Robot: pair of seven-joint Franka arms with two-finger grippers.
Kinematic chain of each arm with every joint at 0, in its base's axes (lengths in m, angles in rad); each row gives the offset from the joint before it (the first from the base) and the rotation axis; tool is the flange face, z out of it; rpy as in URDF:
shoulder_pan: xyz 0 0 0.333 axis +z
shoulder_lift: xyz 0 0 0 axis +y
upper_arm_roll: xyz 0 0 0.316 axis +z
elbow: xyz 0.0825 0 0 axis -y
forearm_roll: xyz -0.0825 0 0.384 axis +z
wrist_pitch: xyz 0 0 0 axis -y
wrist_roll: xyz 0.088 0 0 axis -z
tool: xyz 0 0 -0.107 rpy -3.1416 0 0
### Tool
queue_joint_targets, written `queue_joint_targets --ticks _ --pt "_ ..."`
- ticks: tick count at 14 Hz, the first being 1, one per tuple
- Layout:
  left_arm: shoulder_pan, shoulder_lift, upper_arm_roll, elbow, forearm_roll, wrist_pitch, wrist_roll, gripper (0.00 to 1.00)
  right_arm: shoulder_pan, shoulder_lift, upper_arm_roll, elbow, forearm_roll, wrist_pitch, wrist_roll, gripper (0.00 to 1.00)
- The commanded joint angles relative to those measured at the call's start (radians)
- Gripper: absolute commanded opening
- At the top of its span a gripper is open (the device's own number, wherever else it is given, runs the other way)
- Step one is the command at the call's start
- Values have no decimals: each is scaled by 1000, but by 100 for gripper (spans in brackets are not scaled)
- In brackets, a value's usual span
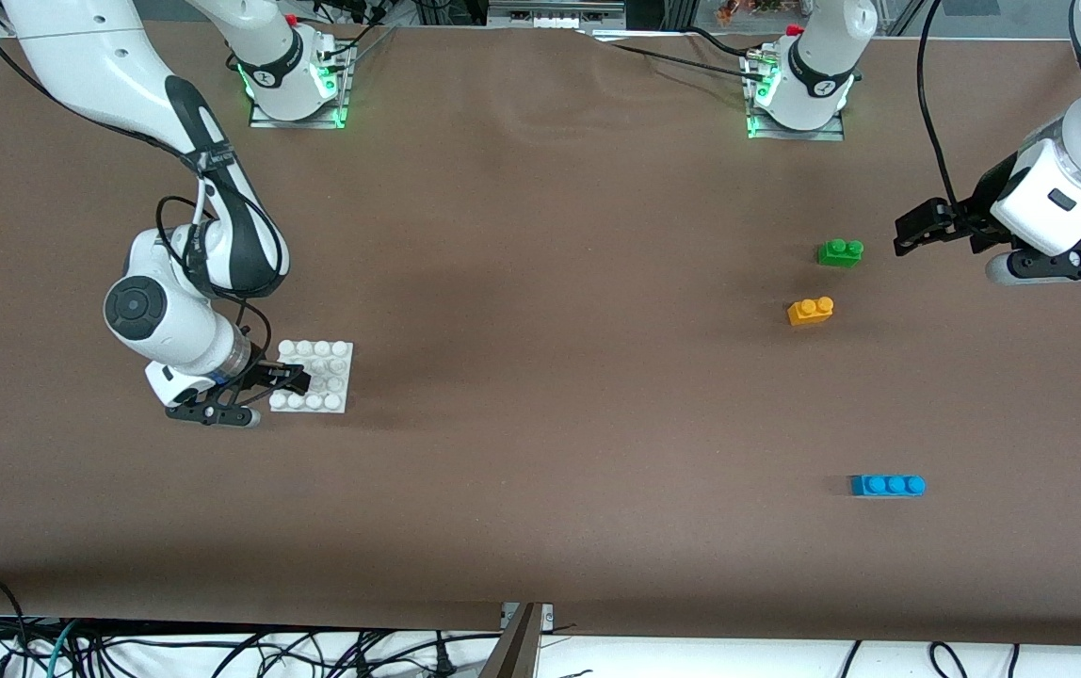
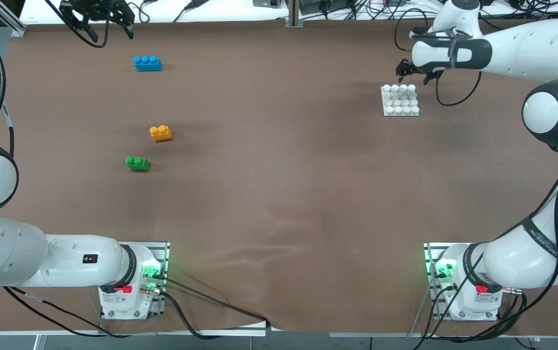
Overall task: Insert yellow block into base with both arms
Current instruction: 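Lower the right gripper onto the white base plate and grasp it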
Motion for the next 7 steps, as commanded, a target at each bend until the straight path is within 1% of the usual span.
queue_joint_targets --ticks 1,5,7 --pt "-9 13 2 29 30 -23 12 100 -7 -16 3 -67 4 73 12 99" --pt "-9 13 2 29 30 -23 12 100 -12 7 3 -119 6 171 7 99" --pt "-10 13 2 29 30 -21 13 100 -14 5 3 -119 6 170 6 99"
